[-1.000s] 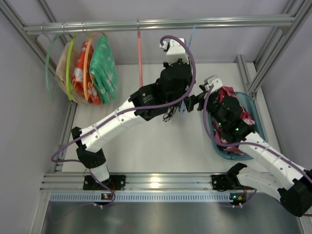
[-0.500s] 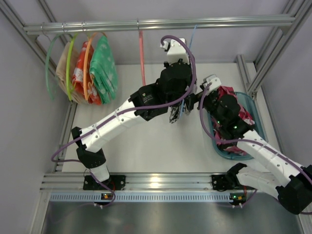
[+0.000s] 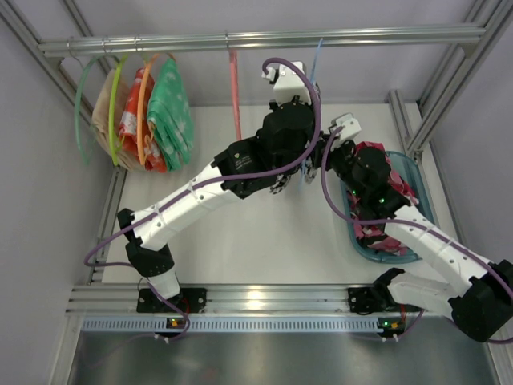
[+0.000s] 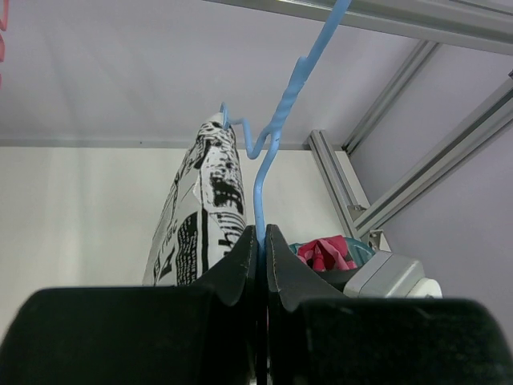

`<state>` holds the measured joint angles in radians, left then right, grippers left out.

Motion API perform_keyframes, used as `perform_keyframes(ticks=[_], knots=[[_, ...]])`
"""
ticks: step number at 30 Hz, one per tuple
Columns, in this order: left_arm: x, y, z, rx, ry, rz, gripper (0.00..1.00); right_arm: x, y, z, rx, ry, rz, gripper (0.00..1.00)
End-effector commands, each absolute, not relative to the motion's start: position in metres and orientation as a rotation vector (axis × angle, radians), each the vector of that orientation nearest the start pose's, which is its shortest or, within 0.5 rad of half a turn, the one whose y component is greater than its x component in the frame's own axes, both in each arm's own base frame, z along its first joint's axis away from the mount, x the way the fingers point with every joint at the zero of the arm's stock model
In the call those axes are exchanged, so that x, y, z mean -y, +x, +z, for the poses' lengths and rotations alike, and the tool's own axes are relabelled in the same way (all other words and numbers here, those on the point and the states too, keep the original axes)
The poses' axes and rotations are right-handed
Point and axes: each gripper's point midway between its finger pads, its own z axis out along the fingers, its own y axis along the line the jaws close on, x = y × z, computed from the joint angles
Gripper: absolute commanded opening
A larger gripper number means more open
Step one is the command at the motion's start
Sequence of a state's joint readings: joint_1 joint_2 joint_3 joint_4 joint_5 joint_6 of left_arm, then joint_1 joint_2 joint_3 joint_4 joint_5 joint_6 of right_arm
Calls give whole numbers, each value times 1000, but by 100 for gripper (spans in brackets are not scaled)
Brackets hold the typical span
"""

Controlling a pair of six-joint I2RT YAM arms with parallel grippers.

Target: Remove the trousers from the hanger

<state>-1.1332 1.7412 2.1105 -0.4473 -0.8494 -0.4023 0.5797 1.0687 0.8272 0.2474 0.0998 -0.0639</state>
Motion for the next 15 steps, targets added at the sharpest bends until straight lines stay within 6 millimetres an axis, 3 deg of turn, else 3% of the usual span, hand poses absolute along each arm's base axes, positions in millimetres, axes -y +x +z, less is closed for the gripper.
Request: perform_keyframes(ticks=[1, 2, 3, 5, 9, 15], knots=[[358, 296, 526, -1502, -177, -660, 0, -191, 351, 366, -1373, -337, 315, 32], [358, 297, 522, -1508, -172, -654, 0, -190, 354, 366, -1384, -335, 310, 23], [358, 296, 523, -1507, -173, -657, 0, -190, 354, 374, -1373, -329, 312, 8], [356, 294, 524, -1507, -170, -662, 0, -187, 356, 384, -1366, -318, 307, 0], [350, 294, 523, -1507, -174, -643, 0, -180, 355, 407, -1338, -298, 313, 0], [334, 295, 496, -1546, -150, -544, 0, -169, 335, 453, -1278, -278, 374, 0]])
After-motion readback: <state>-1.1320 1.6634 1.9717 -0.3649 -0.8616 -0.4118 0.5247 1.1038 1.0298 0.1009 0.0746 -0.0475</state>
